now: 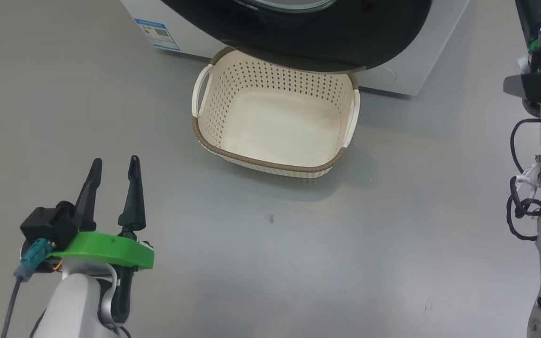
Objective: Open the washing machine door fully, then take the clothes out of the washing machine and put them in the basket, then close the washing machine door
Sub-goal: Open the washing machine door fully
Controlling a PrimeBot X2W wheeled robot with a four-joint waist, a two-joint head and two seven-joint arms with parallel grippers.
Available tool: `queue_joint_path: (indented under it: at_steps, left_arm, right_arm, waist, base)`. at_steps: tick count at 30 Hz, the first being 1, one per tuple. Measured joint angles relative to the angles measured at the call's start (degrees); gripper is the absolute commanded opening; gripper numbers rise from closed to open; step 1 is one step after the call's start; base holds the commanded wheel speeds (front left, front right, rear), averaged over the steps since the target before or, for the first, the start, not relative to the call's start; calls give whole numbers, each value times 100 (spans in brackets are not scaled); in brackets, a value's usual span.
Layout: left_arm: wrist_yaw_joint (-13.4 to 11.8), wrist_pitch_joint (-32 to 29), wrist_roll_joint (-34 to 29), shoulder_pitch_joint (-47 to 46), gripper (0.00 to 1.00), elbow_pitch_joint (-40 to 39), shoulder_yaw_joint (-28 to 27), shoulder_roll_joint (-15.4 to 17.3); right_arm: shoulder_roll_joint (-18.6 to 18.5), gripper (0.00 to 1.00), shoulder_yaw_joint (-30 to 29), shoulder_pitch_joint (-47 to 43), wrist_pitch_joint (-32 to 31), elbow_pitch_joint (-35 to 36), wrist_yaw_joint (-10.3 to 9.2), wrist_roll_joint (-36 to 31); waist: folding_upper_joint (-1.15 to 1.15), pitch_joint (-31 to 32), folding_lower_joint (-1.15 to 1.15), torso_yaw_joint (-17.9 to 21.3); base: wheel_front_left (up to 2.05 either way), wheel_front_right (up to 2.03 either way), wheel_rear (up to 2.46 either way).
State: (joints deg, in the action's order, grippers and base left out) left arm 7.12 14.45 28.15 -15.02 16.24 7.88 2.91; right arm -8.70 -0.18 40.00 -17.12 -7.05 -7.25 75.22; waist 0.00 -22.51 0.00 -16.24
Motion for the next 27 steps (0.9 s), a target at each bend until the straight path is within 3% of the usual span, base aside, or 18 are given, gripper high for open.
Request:
queue_joint_path:
  at_steps: [17, 27]
  left_arm:
    - [0, 0, 162, -211, 100, 16, 99, -5]
    - [0, 0, 201, -233, 100, 66, 93, -7]
  right_arm:
    - [34, 0, -220, 1347, -335, -1148, -5, 91]
    - [169, 0, -197, 1702, -552, -1661, -7, 236]
  waist:
    - [0, -356, 0, -269]
    - [0, -420, 0, -358]
  base:
    - [0, 0, 0]
    - [0, 0, 0]
